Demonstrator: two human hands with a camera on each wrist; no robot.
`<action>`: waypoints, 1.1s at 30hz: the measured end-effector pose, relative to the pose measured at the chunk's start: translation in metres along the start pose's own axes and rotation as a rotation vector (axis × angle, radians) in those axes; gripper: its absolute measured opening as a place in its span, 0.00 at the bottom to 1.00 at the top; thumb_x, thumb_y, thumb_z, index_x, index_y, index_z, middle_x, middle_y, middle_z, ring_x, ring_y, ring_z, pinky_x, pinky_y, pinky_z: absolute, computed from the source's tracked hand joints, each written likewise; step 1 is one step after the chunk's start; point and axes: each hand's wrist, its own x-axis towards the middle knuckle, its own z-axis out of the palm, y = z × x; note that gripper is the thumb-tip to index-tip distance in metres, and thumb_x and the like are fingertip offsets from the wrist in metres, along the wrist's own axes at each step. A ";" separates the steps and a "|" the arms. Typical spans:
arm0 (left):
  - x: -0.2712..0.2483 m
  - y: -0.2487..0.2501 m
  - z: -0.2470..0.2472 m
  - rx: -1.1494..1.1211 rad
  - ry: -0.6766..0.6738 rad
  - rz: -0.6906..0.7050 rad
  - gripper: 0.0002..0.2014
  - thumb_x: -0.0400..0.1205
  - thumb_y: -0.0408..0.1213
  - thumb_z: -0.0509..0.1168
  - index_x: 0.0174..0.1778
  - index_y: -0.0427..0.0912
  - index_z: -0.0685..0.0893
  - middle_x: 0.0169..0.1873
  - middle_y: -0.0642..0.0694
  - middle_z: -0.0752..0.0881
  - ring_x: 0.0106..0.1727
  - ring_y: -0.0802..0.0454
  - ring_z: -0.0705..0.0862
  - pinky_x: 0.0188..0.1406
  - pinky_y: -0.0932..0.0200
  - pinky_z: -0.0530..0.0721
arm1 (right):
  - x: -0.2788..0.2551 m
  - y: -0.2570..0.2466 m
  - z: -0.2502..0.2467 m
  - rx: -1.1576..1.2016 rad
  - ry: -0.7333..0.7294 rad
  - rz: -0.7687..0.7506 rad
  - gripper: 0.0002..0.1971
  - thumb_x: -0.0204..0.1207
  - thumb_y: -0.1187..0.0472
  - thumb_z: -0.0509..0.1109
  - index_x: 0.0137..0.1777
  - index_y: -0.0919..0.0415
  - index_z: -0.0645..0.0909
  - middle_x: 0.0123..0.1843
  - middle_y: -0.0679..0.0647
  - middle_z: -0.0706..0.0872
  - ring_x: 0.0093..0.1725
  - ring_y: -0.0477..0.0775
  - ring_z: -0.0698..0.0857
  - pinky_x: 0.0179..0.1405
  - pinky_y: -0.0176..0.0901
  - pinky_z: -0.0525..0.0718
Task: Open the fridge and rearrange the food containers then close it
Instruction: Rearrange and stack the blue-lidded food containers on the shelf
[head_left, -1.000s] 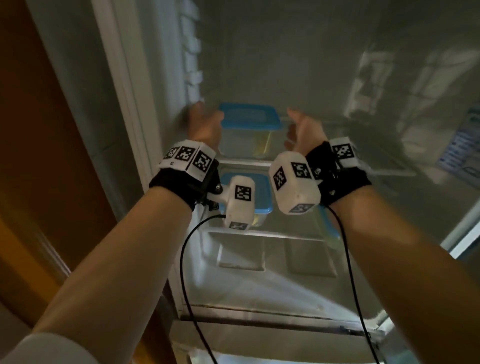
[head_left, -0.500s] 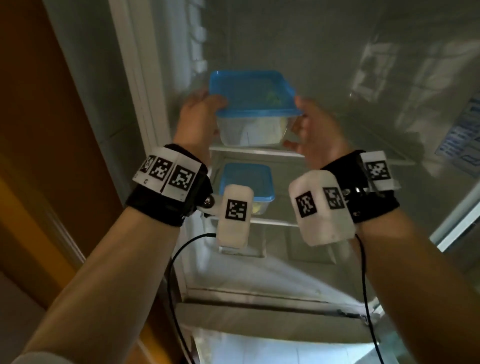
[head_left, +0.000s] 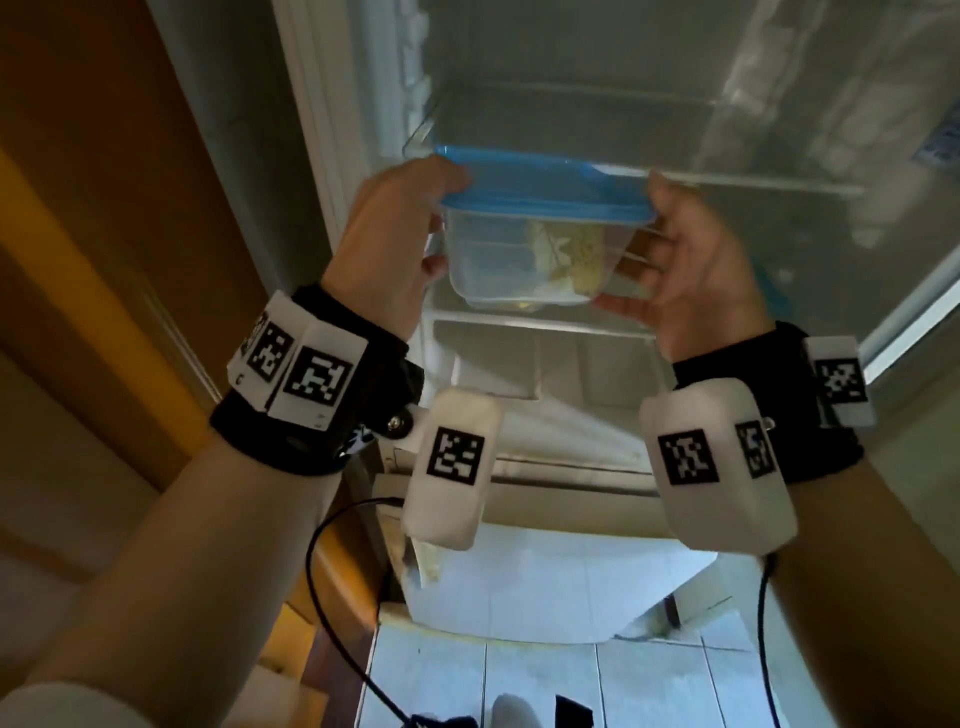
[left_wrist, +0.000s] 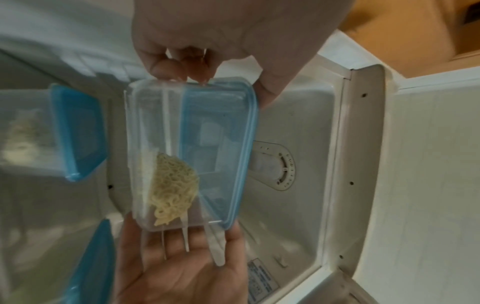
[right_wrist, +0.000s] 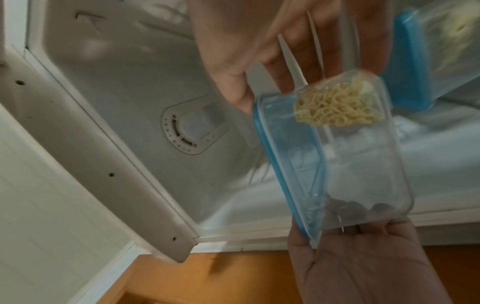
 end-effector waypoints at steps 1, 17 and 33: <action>0.001 -0.004 0.001 0.022 0.006 -0.024 0.08 0.74 0.35 0.64 0.30 0.49 0.76 0.31 0.53 0.72 0.33 0.59 0.71 0.34 0.61 0.70 | 0.000 0.005 -0.001 -0.015 0.005 0.013 0.09 0.73 0.46 0.62 0.43 0.48 0.81 0.44 0.49 0.86 0.49 0.51 0.85 0.41 0.45 0.85; 0.103 -0.056 0.034 0.025 0.127 -0.087 0.22 0.80 0.28 0.56 0.71 0.38 0.76 0.60 0.41 0.83 0.56 0.52 0.80 0.52 0.61 0.78 | 0.120 0.035 -0.008 -0.035 0.136 0.140 0.08 0.73 0.55 0.68 0.35 0.55 0.81 0.25 0.49 0.78 0.22 0.45 0.76 0.28 0.40 0.75; 0.114 -0.103 0.027 -0.117 0.255 -0.098 0.21 0.80 0.27 0.57 0.68 0.47 0.76 0.61 0.52 0.82 0.61 0.53 0.79 0.60 0.58 0.76 | 0.140 0.055 -0.003 -0.139 -0.018 0.192 0.15 0.78 0.50 0.61 0.62 0.54 0.75 0.46 0.45 0.80 0.43 0.38 0.80 0.26 0.30 0.77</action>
